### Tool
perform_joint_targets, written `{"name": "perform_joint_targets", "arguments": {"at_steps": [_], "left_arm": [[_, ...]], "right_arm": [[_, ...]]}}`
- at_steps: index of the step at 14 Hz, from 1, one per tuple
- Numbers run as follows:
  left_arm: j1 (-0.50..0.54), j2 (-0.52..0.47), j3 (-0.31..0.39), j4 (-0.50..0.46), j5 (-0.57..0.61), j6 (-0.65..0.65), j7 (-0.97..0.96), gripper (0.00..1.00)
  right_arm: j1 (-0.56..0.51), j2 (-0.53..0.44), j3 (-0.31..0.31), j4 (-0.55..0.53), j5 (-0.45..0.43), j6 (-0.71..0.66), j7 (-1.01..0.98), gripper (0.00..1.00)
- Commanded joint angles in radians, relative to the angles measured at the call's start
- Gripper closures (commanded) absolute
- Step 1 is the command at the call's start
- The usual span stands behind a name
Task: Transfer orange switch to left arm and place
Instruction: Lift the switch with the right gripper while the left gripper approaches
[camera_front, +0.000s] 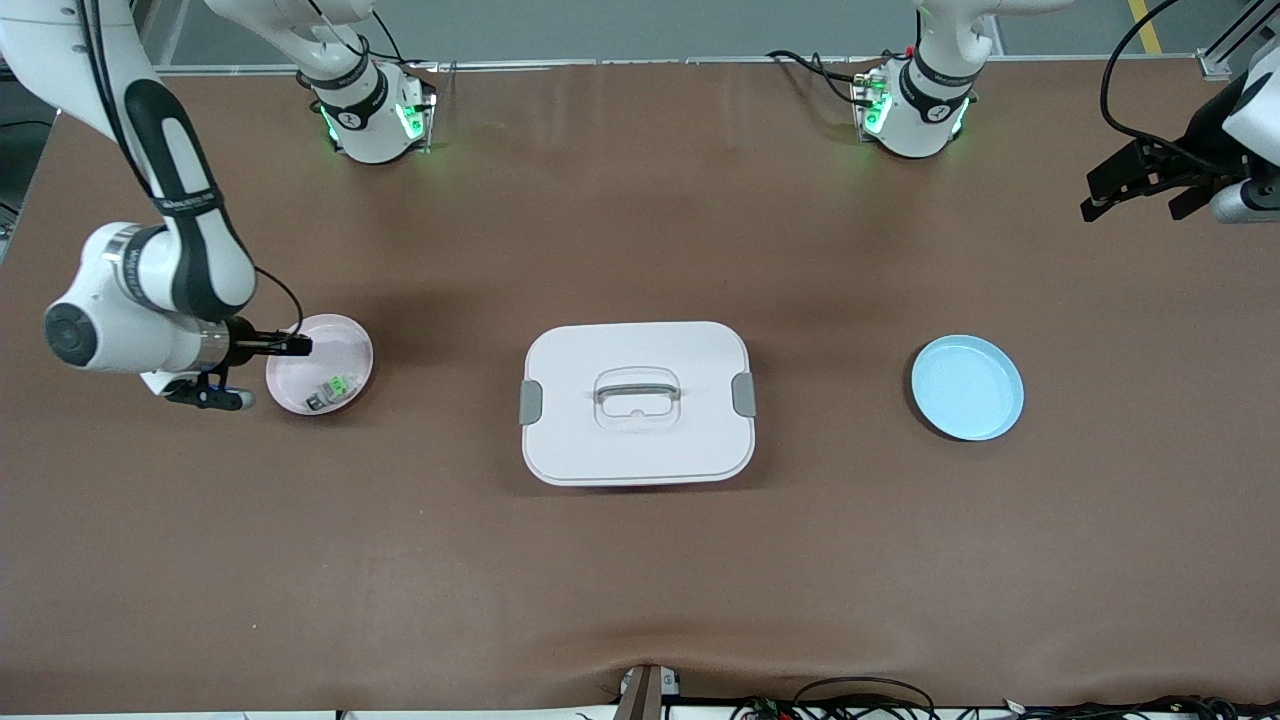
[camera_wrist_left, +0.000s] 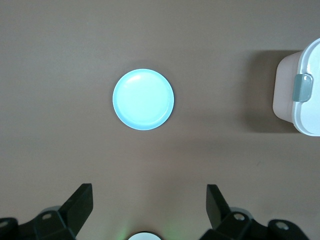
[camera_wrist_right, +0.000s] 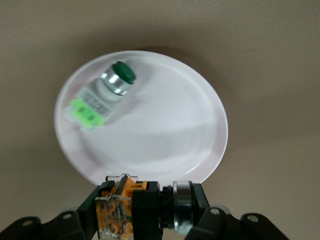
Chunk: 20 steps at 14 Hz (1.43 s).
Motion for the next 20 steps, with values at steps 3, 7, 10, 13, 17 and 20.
{"name": "perform_joint_targets", "arguments": {"at_steps": [3,7,10,13,17,20], "left_arm": [[0.009,0.013,-0.001,0.021,0.002,-0.013,0.024,0.00],[0.010,0.027,-0.001,0.024,-0.016,-0.013,0.024,0.00],[0.009,0.069,-0.001,0.029,-0.132,-0.005,0.011,0.00],[0.013,0.123,0.001,0.063,-0.304,0.013,0.004,0.00],[0.075,0.169,0.007,0.052,-0.669,0.018,0.003,0.00],[0.066,0.166,-0.007,0.031,-0.798,0.083,0.000,0.00]], "right_arm": [[0.043,-0.003,0.009,0.195,0.063,-0.256,0.212,1.00],[0.102,0.001,0.009,0.341,0.158,-0.386,0.417,1.00],[0.163,0.008,0.009,0.435,0.205,-0.402,0.608,1.00],[0.173,0.012,0.009,0.467,0.362,-0.416,0.744,1.00],[0.201,0.012,0.009,0.524,0.482,-0.457,0.937,1.00],[0.290,0.015,0.009,0.554,0.505,-0.442,1.111,1.00]]}}
